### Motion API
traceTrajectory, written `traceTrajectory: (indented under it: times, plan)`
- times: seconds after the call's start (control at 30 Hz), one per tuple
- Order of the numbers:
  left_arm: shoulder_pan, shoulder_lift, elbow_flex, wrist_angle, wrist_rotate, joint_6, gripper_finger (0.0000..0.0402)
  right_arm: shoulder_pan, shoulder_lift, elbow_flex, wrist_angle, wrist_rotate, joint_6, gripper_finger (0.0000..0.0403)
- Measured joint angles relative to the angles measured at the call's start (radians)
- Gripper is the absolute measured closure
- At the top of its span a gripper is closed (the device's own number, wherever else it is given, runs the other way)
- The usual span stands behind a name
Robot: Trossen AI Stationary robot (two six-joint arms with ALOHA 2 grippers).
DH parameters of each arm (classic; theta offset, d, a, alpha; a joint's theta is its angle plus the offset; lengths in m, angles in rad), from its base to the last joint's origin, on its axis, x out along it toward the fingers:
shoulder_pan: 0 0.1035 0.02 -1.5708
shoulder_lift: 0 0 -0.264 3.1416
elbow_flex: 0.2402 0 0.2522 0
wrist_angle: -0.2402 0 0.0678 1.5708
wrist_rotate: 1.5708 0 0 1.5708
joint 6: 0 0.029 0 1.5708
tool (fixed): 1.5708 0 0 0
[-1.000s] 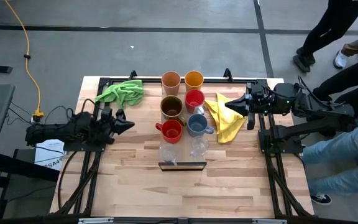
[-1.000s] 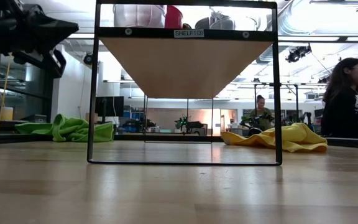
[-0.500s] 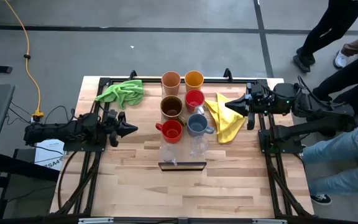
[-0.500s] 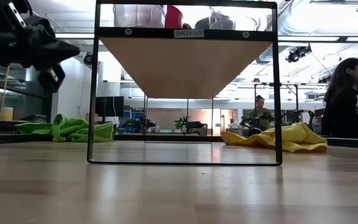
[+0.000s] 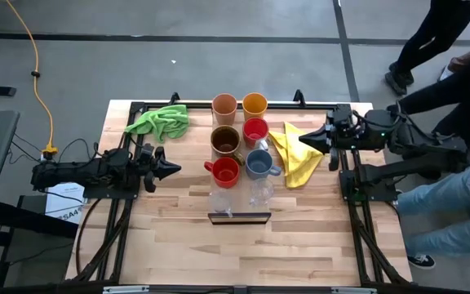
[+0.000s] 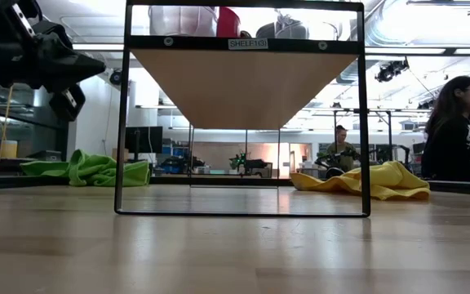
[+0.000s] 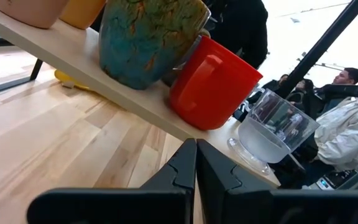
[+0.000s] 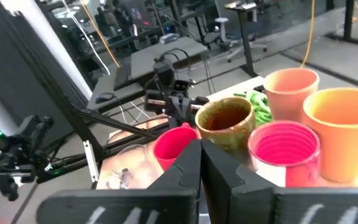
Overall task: Stack small to large cups/mugs on shelf
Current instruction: Return to Home Position
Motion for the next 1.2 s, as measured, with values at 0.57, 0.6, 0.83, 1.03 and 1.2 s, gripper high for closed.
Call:
traceTrajectory:
  times: [0.57, 0.6, 0.83, 1.03, 1.2]
  plan:
    - [0.000, 0.000, 0.000, 0.000, 0.000, -0.001, 0.0401, 0.150, -0.117, -0.096, 0.052, 0.067, -0.163, 0.0403]
    - [0.000, 0.000, 0.000, 0.000, 0.000, 0.000, 0.0401, 0.142, -0.151, -0.138, 0.083, 0.066, -0.146, 0.0403]
    - [0.000, 0.000, 0.000, -0.001, 0.000, -0.001, 0.0401, 0.093, -0.390, -0.385, 0.184, 0.035, -0.033, 0.0403]
    - [0.000, 0.000, 0.000, -0.001, 0.000, -0.001, 0.0401, 0.051, -0.498, -0.550, 0.302, 0.013, 0.009, 0.0403]
    - [0.000, 0.000, 0.000, -0.001, 0.000, -0.001, 0.0401, 0.024, -0.527, -0.707, 0.553, -0.055, 0.011, 0.0403]
